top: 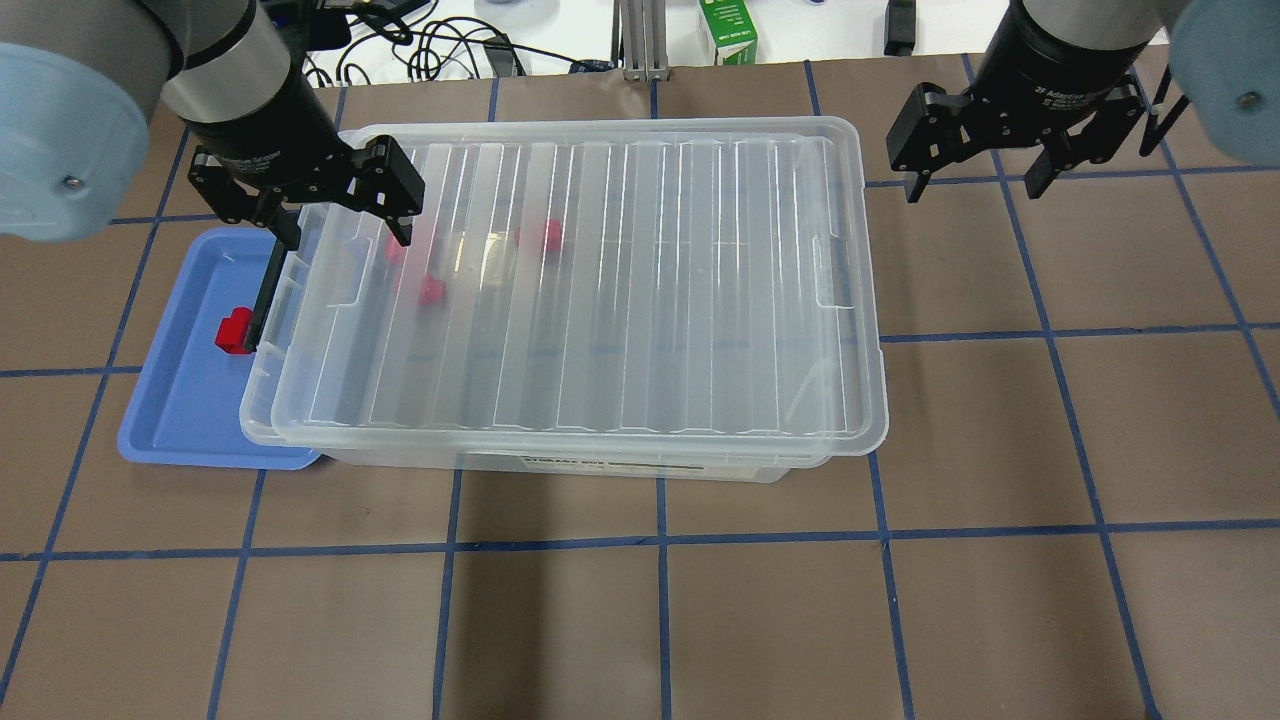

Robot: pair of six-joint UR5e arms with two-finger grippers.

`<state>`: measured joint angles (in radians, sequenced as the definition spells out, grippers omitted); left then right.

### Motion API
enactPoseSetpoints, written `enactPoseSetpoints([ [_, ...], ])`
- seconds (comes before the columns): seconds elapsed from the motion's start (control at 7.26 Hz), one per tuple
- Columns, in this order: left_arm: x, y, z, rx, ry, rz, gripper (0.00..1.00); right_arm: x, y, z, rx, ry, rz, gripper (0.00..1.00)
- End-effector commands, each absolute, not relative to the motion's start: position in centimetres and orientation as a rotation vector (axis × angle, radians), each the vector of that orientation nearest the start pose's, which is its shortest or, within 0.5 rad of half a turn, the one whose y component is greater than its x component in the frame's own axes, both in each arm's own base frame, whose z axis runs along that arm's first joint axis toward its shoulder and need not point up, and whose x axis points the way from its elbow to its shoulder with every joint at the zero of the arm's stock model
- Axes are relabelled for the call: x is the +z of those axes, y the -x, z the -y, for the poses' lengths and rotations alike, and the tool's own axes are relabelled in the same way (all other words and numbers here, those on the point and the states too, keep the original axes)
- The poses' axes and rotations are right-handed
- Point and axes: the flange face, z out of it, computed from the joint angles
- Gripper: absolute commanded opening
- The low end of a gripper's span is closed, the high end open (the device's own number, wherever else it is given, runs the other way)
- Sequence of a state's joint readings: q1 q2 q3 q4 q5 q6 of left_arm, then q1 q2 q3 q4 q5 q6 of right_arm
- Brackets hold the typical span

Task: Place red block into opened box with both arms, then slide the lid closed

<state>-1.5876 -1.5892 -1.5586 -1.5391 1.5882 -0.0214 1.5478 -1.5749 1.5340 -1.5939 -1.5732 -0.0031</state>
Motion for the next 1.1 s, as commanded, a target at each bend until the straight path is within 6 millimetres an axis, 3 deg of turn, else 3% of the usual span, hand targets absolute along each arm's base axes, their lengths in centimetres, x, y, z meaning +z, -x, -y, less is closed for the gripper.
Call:
enactPoseSetpoints([
  [0.0, 48.8, 14.0, 50.0, -0.041, 0.007, -3.128, 1.0, 50.9, -12.2, 49.9, -0.096, -0.029, -3.142, 1.0],
  [0.41, 48.7, 14.1, 50.0, -0.039, 0.007, -3.13, 1.0, 50.0, -11.9, 50.8, -0.077, -0.041, -3.15, 1.0],
  [0.96, 48.7, 14.0, 50.1, -0.036, 0.007, -3.128, 1.0, 41.5, -12.1, 55.2, 0.168, -0.053, -3.136, 1.0],
])
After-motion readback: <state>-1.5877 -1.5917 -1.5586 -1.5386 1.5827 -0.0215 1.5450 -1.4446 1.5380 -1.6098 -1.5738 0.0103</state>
